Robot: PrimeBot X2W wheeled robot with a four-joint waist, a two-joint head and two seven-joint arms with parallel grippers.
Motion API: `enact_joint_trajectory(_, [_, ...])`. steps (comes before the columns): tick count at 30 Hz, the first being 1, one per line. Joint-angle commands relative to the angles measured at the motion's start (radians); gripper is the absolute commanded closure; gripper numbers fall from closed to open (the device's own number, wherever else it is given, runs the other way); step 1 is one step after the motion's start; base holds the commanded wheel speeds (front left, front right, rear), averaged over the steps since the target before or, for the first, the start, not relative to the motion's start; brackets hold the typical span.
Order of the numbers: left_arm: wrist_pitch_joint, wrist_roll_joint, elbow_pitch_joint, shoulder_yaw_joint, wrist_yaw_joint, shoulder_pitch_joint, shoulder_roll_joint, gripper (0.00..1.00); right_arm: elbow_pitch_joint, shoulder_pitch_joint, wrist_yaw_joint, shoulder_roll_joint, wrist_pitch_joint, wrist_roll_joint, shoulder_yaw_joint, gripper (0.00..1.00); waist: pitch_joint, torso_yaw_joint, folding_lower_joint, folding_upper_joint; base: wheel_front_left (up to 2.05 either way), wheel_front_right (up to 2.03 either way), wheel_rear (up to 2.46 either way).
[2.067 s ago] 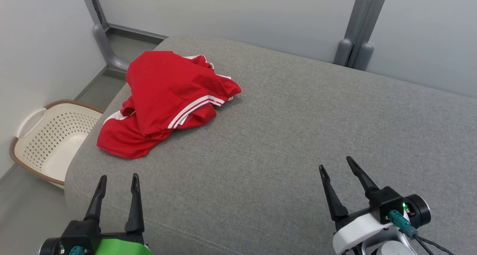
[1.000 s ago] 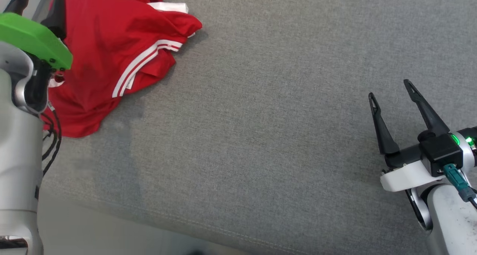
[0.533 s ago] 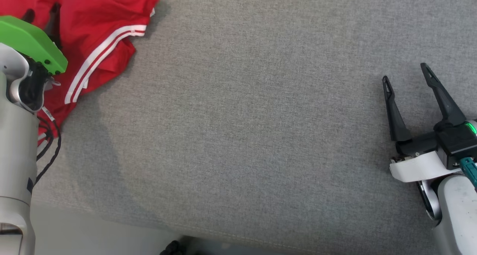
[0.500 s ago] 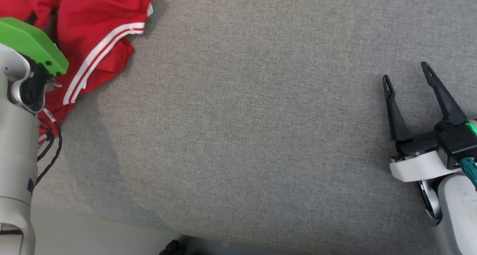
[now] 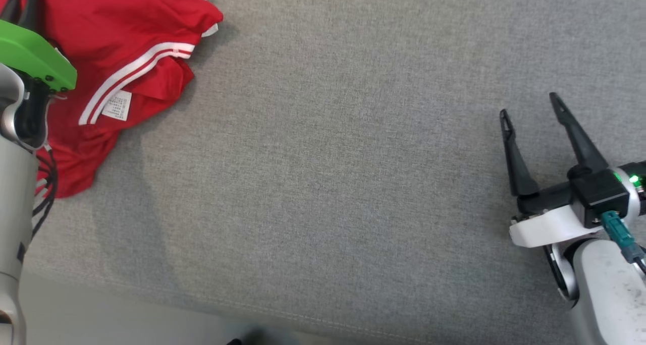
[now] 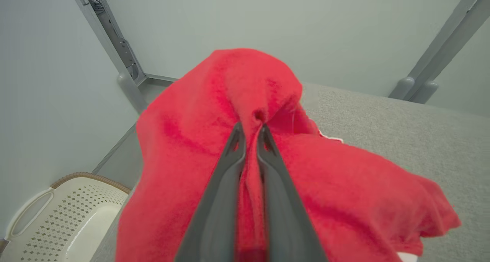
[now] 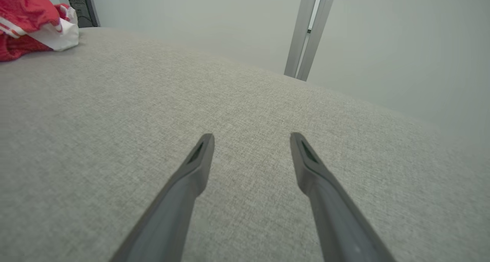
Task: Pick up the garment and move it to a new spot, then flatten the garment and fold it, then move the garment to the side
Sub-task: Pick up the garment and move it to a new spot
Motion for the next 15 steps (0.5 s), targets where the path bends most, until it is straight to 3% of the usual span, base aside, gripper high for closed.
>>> enact_joint_trajectory(1, [-0.014,-0.014,-0.017,-0.008,0.0,-0.012,0.021,1.0,0.007,0.011,0.0,0.008,0.001,0.01,0.004,0.0,-0.064,-0.005,-0.0001,0.0,0.0,0.0,0.0])
enact_joint_trajectory(8, [-0.014,-0.026,-0.14,-0.058,0.0,-0.006,0.087,1.0,0.039,0.025,0.0,0.071,0.001,0.027,0.022,0.0,-0.201,-0.042,-0.0001,0.0,0.0,0.0,0.0])
enact_joint_trajectory(15, [0.066,-0.054,-0.292,-0.064,0.009,0.002,0.125,1.0,0.036,0.044,0.0,0.122,0.0,0.063,0.022,0.0,-0.3,-0.111,-0.0001,0.0,0.0,0.0,0.0])
